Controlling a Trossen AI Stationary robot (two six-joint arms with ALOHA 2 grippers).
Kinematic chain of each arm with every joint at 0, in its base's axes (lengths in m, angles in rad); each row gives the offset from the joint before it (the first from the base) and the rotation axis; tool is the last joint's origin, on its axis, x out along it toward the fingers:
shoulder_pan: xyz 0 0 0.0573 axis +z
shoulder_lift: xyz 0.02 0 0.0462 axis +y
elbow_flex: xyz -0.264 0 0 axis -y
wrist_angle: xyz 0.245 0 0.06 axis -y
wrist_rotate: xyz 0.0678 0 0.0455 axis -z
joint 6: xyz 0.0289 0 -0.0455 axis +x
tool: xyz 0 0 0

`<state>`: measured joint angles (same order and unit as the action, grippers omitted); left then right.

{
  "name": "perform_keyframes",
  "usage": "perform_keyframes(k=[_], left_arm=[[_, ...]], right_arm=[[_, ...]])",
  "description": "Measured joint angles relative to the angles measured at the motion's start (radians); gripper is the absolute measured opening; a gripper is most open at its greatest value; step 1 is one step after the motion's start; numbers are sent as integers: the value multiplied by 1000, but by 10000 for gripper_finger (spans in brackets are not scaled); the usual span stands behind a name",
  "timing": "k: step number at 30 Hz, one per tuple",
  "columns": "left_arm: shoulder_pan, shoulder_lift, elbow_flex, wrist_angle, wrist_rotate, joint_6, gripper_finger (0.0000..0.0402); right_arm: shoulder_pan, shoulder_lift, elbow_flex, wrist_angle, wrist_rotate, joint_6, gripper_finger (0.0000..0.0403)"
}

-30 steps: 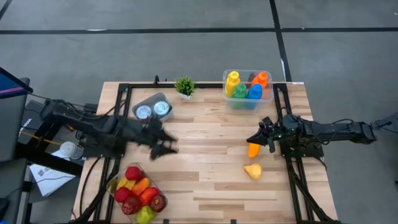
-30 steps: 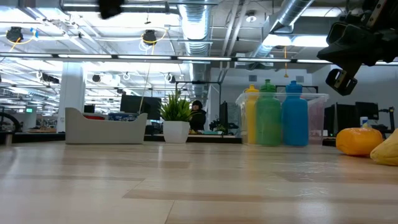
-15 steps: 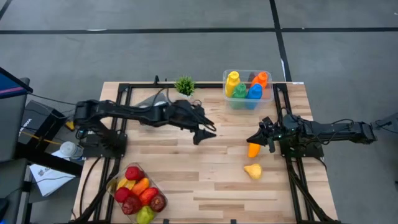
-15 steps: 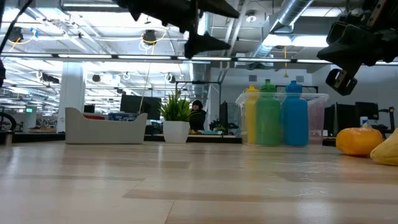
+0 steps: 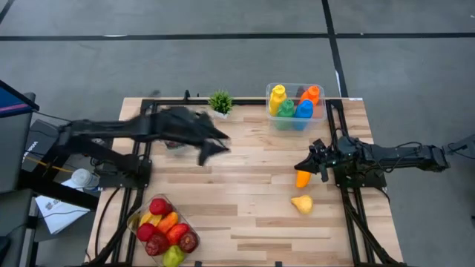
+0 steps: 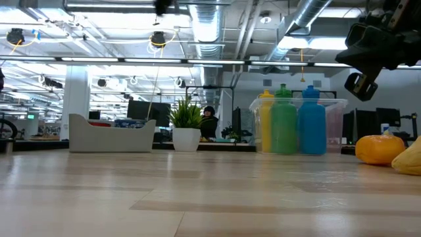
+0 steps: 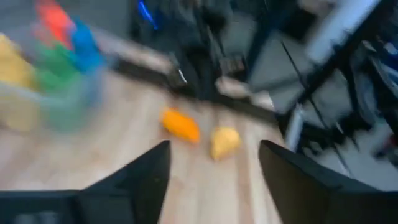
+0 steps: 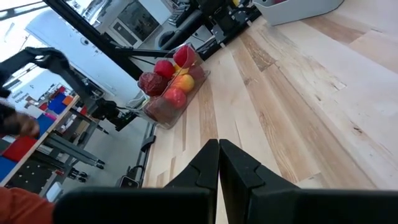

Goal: Pick & Place Food Item
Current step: Put the yellow mango into the bottom transparent bin

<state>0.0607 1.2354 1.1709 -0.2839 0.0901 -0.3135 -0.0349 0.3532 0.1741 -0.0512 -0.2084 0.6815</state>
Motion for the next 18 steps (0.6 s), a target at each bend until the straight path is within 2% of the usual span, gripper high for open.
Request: perform_keyframes(k=[5, 7, 10, 12, 18], left_arm=[[-34, -266, -18, -140, -260, 47, 132], [-46, -361, -44, -148, -320, 47, 84], [-67, -489, -96, -152, -349, 43, 19], [-78, -561, -132, -148, -355, 29, 9], [-89, -729, -229, -153, -414, -9, 2]], right_arm=[[-3, 0, 0, 7, 7, 0, 6], [-7, 0, 0, 8, 15, 0, 6], [-7, 1, 0, 0, 16, -1, 6], [-7, 0, 0, -20, 27, 7, 6], [-6, 0, 0, 37, 35, 179, 6]])
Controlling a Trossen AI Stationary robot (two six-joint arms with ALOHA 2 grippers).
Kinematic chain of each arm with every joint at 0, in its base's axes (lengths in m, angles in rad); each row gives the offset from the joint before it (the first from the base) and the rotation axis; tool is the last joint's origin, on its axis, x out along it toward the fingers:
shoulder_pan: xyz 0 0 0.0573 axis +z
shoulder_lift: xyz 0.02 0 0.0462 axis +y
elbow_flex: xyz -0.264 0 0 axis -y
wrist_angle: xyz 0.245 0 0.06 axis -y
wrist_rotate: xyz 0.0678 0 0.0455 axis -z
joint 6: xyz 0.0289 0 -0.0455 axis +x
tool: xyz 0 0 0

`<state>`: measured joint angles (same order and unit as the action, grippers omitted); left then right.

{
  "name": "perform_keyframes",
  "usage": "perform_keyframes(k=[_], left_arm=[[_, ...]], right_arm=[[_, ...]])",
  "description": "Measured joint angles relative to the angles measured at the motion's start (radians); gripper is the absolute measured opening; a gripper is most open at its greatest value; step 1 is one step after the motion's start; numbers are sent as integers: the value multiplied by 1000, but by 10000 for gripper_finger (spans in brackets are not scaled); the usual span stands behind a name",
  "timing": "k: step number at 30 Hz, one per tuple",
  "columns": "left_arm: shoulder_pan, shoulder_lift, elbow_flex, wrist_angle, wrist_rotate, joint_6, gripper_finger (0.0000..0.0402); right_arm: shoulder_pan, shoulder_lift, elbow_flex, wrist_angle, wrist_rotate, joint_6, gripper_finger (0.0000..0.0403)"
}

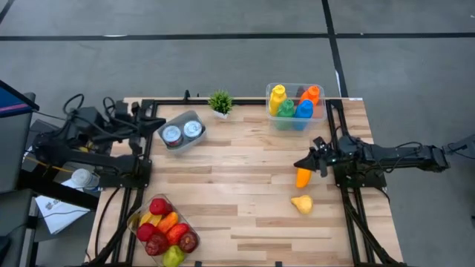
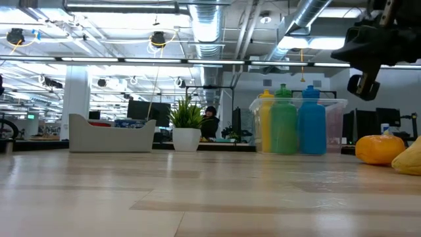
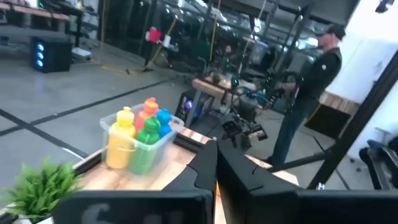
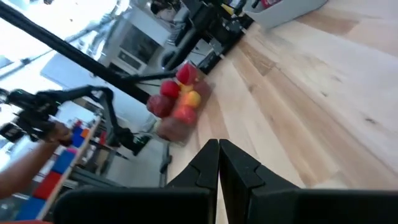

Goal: Pick & Place Food Item
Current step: Put the yellow mango into the bottom transparent bin

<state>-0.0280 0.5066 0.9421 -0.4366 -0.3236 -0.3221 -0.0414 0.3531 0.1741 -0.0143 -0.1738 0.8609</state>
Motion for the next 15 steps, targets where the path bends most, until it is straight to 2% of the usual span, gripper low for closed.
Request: perform_keyframes(k=[4, 9, 12, 15], left_arm=[[0, -62, -39, 3, -10, -4, 1], [0, -72, -54, 3, -12, -7, 0], [0, -65, -55, 6, -12, -8, 0], [0, -59, -56, 6, -12, -8, 0]], right_arm=[[5, 0, 0, 4, -4, 70, 6], [8, 2, 0, -18, -7, 75, 6], [1, 10, 7, 102, -9, 59, 16], [0, 49, 82, 282, -8, -94, 49]])
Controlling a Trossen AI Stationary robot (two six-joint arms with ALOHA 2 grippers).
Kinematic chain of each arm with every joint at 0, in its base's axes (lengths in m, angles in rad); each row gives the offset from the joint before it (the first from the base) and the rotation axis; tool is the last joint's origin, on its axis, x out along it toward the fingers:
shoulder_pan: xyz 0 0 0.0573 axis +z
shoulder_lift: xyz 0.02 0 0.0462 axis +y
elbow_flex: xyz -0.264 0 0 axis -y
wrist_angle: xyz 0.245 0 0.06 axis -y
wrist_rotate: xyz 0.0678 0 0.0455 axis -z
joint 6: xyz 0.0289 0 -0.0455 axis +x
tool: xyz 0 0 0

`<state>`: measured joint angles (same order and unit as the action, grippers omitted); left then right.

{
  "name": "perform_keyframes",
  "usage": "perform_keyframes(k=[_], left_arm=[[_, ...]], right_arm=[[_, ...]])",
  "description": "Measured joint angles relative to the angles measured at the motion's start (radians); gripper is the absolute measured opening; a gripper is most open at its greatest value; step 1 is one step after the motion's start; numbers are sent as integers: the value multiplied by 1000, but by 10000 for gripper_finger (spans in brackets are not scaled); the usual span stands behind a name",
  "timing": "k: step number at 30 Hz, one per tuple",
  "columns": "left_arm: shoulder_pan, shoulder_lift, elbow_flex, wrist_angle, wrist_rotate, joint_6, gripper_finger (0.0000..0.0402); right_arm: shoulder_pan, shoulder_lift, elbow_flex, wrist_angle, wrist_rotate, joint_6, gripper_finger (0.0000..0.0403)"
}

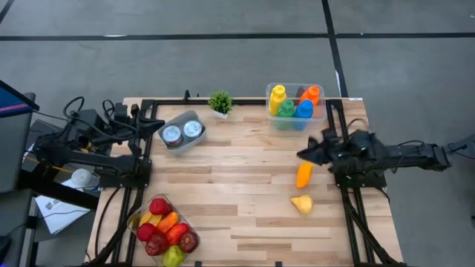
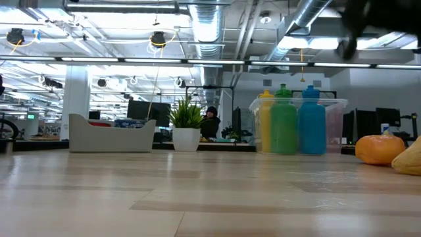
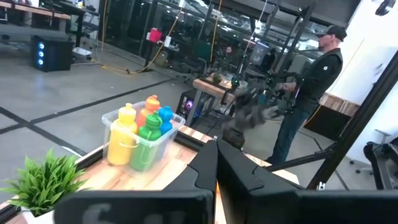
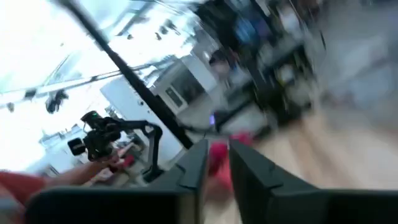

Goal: Pick & Place Food Item
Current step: Put the yellow mango into the bottom transparent bin

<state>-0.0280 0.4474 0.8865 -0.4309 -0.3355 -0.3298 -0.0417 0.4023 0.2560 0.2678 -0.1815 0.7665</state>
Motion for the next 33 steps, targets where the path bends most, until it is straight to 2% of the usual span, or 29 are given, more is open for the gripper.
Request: perform_keyframes(k=[3, 5, 10, 13, 17, 23, 33], left_arm=[[0, 4, 0, 2, -1, 0, 0], [0, 5, 0, 0, -1, 0, 0], [0, 4, 0, 1, -1, 0, 0], [0, 4, 0, 1, -1, -1, 0], [0, 6, 0, 0, -1, -1, 0], [0, 6, 0, 0, -1, -1, 0], [0, 6, 0, 0, -1, -1, 0]], right_arm=[[0, 58, 146, -72, 22, -213, 97], [0, 115, 263, -288, 26, -365, 135], [30, 307, 536, -961, 45, -720, 235], [61, 430, 624, -1204, 103, -881, 279], [110, 558, 659, -1293, 152, -1069, 309], [166, 753, 659, -1348, 160, -1275, 317], [141, 1079, 656, -1360, 168, -1386, 318]])
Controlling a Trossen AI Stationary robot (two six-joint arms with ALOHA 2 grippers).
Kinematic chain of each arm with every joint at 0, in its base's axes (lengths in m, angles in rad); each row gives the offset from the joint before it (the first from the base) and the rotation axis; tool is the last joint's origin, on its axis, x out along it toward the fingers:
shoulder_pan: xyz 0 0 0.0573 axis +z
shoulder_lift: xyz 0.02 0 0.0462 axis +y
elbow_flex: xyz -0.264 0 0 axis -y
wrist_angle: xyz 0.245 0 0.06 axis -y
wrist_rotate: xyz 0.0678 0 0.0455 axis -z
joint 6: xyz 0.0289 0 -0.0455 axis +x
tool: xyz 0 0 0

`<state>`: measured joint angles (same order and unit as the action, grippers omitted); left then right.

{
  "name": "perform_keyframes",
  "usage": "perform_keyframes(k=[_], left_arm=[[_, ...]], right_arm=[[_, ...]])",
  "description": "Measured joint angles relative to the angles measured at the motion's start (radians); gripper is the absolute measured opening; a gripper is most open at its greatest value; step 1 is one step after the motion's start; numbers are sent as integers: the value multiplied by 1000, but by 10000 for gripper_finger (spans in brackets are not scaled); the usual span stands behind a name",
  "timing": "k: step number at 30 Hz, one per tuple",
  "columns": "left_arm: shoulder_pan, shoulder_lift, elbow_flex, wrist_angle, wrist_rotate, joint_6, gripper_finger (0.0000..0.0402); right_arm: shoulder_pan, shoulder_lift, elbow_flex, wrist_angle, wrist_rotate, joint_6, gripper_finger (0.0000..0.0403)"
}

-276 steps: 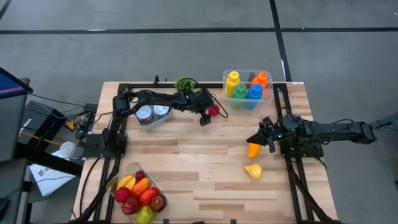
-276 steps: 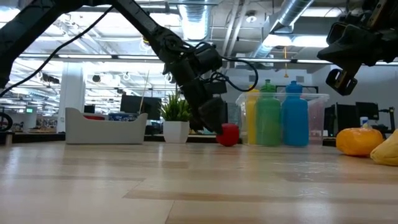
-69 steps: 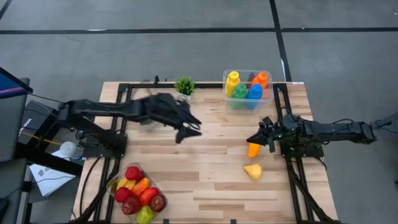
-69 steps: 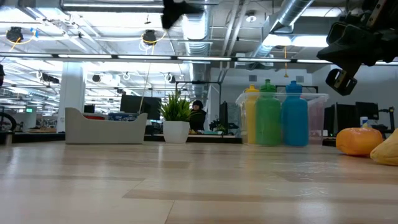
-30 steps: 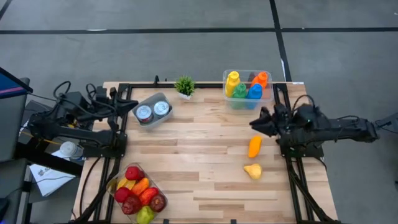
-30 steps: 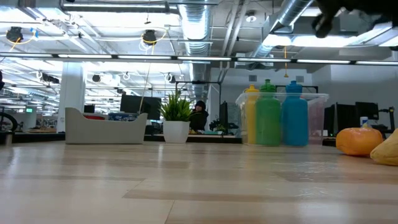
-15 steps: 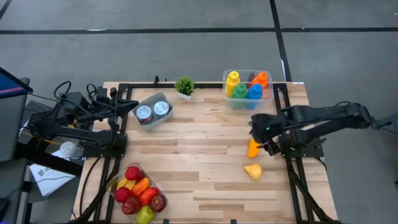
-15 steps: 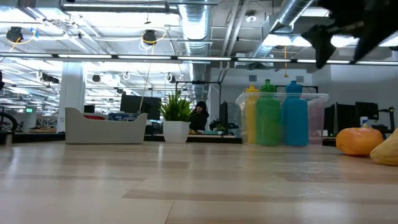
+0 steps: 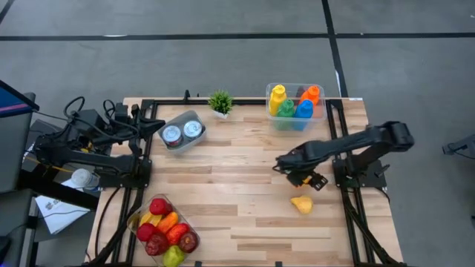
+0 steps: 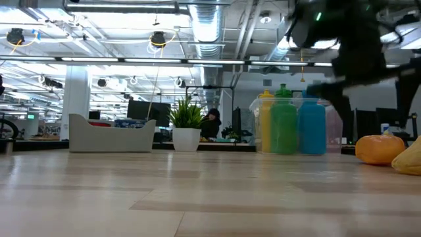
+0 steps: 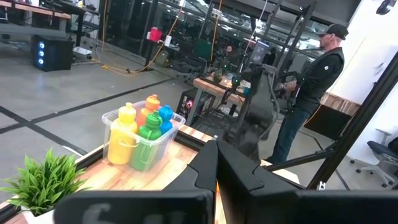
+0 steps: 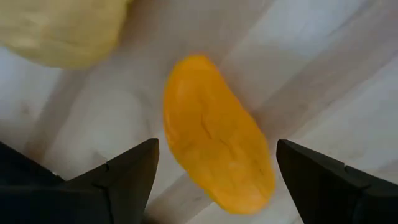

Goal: Pick & Place Food Item
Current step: Put the yellow mango into the bottom transparent bin

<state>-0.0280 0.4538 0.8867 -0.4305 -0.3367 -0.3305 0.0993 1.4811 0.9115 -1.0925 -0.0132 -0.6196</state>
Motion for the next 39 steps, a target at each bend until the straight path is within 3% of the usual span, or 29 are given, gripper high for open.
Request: perform_keyframes(k=[7, 10, 16, 25, 32, 39], left_arm=[[0, 0, 0, 0, 0, 0, 0], [0, 0, 0, 0, 0, 0, 0], [0, 0, 0, 0, 0, 0, 0], [0, 9, 2, 3, 0, -3, 0], [0, 111, -50, 115, 0, -22, 10], [0, 311, -160, 420, 13, 9, 93]], right_arm=[[-52, 250, 0, 13, 43, 14, 318], [-69, 335, 8, 19, 85, 113, 310], [-70, 381, 35, 24, 99, 283, 215], [-99, 182, 137, 88, -67, 357, 200], [-172, -29, 218, 460, -180, 558, 228], [-223, -176, 228, 926, -182, 697, 216]])
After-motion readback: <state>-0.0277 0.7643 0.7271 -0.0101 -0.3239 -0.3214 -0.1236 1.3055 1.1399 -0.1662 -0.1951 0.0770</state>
